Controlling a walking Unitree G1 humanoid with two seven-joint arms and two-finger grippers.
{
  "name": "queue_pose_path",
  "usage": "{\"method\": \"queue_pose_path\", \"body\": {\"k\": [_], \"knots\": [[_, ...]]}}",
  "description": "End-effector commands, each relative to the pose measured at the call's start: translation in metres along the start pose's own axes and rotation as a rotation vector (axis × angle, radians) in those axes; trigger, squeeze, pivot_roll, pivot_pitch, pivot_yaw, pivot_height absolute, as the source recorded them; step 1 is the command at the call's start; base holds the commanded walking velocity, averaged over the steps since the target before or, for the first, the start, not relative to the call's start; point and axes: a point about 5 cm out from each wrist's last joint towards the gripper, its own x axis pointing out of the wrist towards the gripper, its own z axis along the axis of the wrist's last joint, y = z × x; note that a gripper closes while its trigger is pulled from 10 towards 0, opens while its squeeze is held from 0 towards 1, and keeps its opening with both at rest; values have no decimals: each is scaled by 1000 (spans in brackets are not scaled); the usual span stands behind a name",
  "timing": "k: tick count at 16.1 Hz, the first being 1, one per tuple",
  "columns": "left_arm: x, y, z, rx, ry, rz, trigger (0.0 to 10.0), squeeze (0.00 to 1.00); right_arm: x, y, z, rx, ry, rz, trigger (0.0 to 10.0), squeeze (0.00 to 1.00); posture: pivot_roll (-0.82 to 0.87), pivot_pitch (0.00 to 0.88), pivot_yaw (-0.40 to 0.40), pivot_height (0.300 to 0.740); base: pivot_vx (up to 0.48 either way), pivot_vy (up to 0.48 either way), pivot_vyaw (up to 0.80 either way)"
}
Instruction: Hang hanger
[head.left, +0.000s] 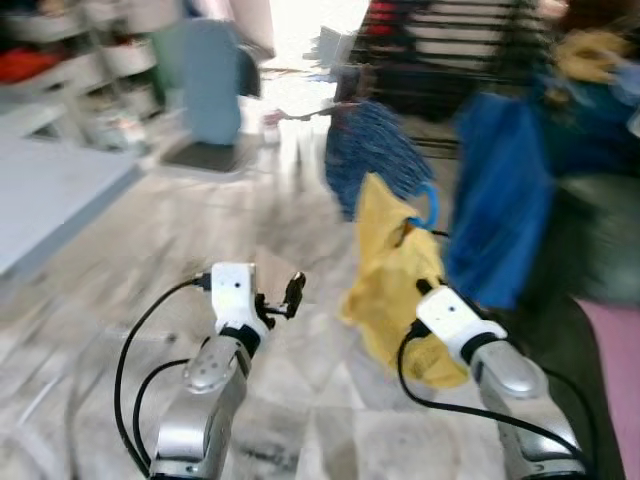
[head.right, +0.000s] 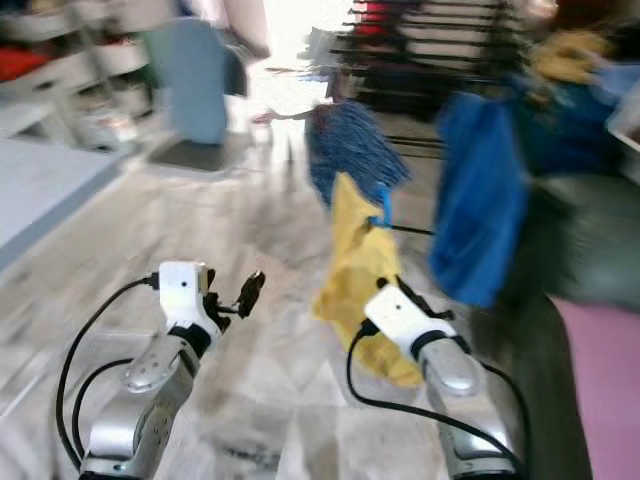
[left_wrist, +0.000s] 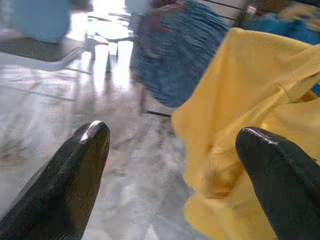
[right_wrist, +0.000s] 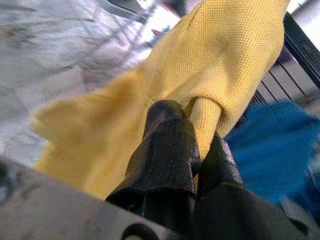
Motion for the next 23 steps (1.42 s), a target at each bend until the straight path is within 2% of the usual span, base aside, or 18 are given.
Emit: {"method": "queue_pose_path", "body": {"k": [1, 11, 19, 23], "knots": [[-2, 9, -1, 15, 10, 38, 10000, 0, 4, 9, 18, -7, -84, 35, 10000, 0, -148, 0, -21, 740, 0, 0, 800], [-1, 12, -2, 22, 5, 81, 10000, 0, 4, 17, 19, -13, -93, 84, 10000, 0, -143, 0, -25, 740, 0, 0, 658], [1, 19, 1, 84, -5, 150, 10000, 0, 8, 20, 27, -15, -130, 111, 10000, 0, -135, 0, -24, 740, 0, 0, 800], [5, 17, 0, 119, 8, 111, 10000, 0, 10, 23, 36, -39, -148, 162, 10000, 0, -137, 0, -25, 740, 0, 0, 800]]}}
